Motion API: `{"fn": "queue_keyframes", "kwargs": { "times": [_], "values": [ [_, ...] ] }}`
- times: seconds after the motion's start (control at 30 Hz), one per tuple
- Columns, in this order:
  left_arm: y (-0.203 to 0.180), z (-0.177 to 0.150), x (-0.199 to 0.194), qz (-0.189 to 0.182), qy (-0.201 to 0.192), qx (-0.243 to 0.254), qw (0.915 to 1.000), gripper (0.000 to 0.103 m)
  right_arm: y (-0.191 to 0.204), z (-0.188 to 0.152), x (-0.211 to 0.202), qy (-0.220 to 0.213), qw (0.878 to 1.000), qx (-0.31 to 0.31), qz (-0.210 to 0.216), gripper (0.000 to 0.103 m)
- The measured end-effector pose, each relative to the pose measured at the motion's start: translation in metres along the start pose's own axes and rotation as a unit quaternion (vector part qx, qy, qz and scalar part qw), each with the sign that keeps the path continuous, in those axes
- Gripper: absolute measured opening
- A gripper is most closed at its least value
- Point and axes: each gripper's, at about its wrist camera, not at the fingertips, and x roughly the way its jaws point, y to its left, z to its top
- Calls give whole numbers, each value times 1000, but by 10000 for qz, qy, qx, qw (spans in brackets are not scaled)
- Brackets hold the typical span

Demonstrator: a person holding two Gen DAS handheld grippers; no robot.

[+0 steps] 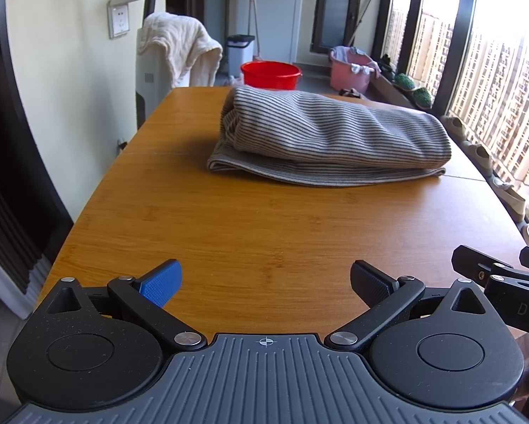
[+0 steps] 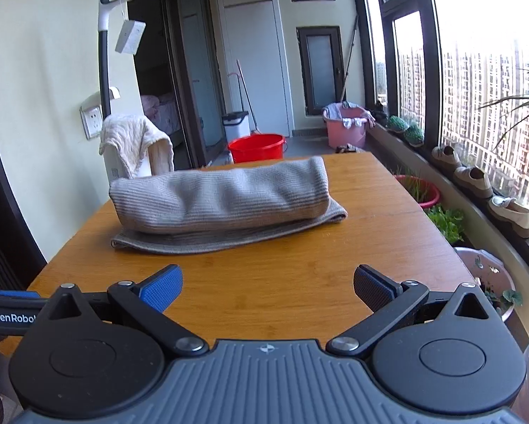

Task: Fold clothes
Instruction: 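Move both grippers onto the rolled striped shirt and grasp its edge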

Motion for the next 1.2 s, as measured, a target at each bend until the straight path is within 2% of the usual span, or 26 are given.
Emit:
{"fn": "queue_keyframes", "kwargs": {
  "times": [0.1, 0.13, 0.2, 0.23, 0.33, 0.43, 0.53, 0.63, 0.73, 0.83, 0.9, 0.97, 1.0, 1.1, 1.2],
  "values": [
    [7, 4, 2, -181, -94, -74, 9998, 103, -14, 5, 27, 622, 9970, 187, 426, 103],
    [10, 6, 2, -236, -156, -100, 9995, 103, -17, 6, 32, 679, 9959, 225, 551, 103],
    [16, 9, 5, -336, -288, -154, 9989, 103, -23, 8, 37, 541, 9952, 262, 771, 103],
    [19, 11, 7, -395, -326, -192, 9985, 103, -25, 10, 38, 329, 9956, 176, 856, 103],
    [25, 20, 19, -704, -368, -298, 9964, 103, -21, 26, 48, -316, 9958, -478, 719, 103],
    [31, 29, 31, -1027, -403, -399, 9931, 103, -22, 49, 79, -342, 9955, -793, 394, 103],
    [36, 39, 44, -1348, -436, -501, 9886, 103, -32, 71, 118, -244, 9971, -656, 298, 103],
    [32, 51, 61, -1277, -465, -376, 9900, 103, -42, 87, 155, -155, 9987, -420, 257, 103],
    [38, 71, 85, -1285, -540, -532, 9888, 103, -53, 91, 185, 93, 9993, -90, 349, 103],
    [45, 91, 111, -1403, -475, -690, 9866, 103, -63, 82, 205, 413, 9979, 233, 452, 103],
    [46, 101, 127, -1428, -416, -690, 9865, 103, -71, 72, 214, 686, 9945, 549, 579, 103],
    [44, 109, 139, -1446, -326, -606, 9871, 102, -82, 64, 218, 784, 9891, 976, 772, 103],
    [42, 112, 143, -1461, -277, -555, 9873, 102, -82, 63, 216, 760, 9891, 971, 808, 103],
    [33, 117, 161, -1480, -51, -438, 9880, 101, -71, 63, 200, 505, 9950, 402, 762, 103],
    [25, 118, 168, -1308, -30, -329, 9909, 100, -59, 64, 184, 247, 9970, -168, 713, 103]
  ]
}}
